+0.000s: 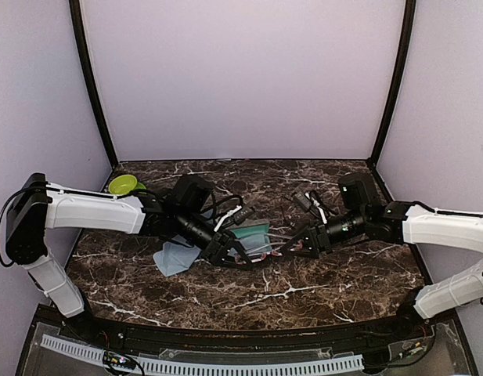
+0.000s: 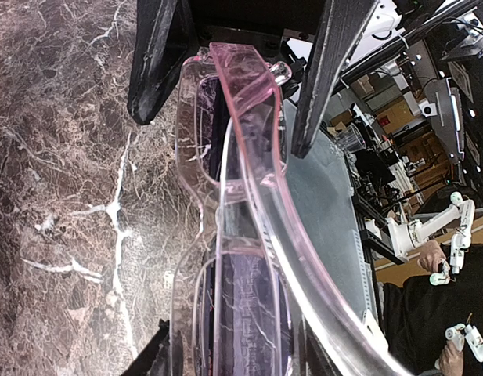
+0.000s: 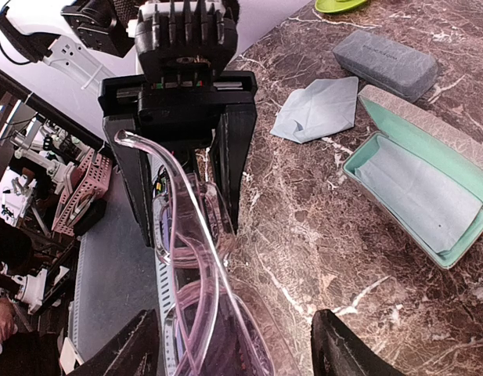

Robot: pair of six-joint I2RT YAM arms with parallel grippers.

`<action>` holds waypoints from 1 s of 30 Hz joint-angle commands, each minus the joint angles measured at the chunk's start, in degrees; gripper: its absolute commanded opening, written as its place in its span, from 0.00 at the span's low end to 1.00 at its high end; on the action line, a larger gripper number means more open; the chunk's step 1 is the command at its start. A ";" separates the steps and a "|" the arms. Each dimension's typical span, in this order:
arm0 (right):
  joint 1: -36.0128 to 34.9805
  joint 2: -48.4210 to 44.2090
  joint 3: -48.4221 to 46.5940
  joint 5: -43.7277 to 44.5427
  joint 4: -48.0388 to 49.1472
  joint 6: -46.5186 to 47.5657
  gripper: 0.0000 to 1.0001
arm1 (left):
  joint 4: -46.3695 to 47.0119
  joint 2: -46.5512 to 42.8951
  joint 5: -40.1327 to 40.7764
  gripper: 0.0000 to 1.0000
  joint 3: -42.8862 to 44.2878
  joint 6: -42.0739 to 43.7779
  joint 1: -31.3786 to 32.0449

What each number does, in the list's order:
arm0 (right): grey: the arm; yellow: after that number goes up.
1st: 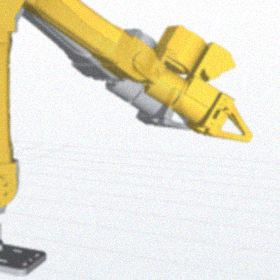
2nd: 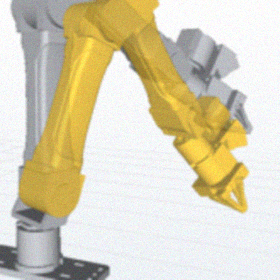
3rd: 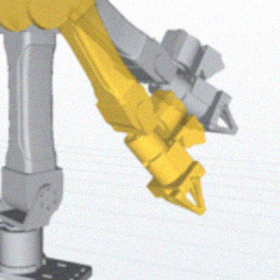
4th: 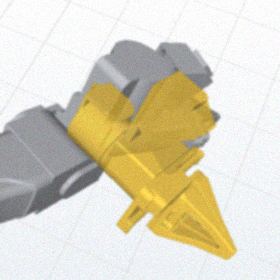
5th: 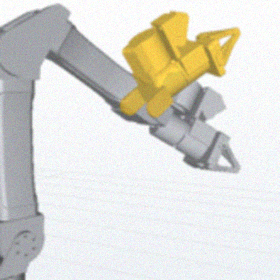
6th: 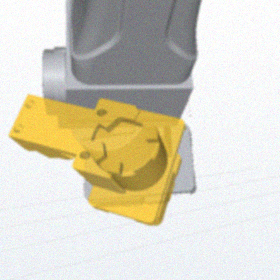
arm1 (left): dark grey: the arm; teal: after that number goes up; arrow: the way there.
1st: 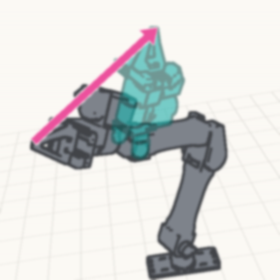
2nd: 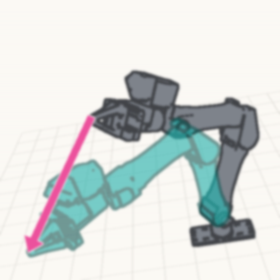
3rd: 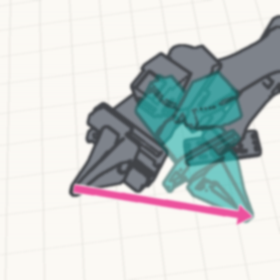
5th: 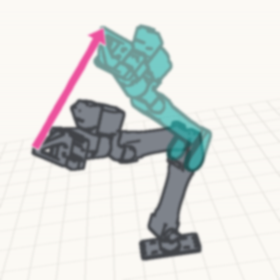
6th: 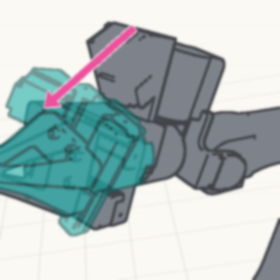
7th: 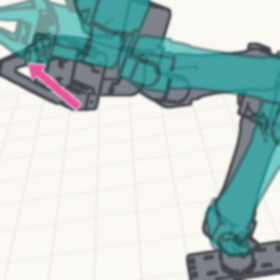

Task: Organize the sunglasses
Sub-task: Pass from the left arm to the right

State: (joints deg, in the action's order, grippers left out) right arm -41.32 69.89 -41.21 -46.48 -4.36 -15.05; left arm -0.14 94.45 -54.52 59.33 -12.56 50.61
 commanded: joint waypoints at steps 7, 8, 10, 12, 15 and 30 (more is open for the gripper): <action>-0.60 -0.23 1.61 -1.82 1.99 0.90 0.66 | 2.60 -0.48 -2.59 0.05 1.06 -0.78 -0.34; -0.60 -0.27 1.64 -1.92 2.09 0.95 0.65 | 2.67 -0.50 -2.61 0.05 1.05 -0.79 -0.34; -0.55 -0.45 1.52 -2.04 2.16 0.90 0.64 | 2.69 -0.42 -2.72 0.05 0.97 -0.80 -0.34; -0.60 -0.49 1.46 -2.10 2.41 0.74 0.62 | 2.69 -0.28 -2.81 0.05 1.03 -0.77 -0.34; -0.60 -0.60 1.55 -2.22 2.47 0.79 0.60 | 2.75 -0.16 -2.95 0.05 0.95 -0.78 -0.34; -0.47 -1.41 1.91 -1.18 1.95 0.63 0.46 | 3.44 0.68 -4.74 0.14 0.88 -1.66 -0.34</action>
State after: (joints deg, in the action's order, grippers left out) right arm -41.58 69.65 -40.21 -49.01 -3.42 -15.00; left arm 1.41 95.09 -57.01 59.33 -13.74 50.46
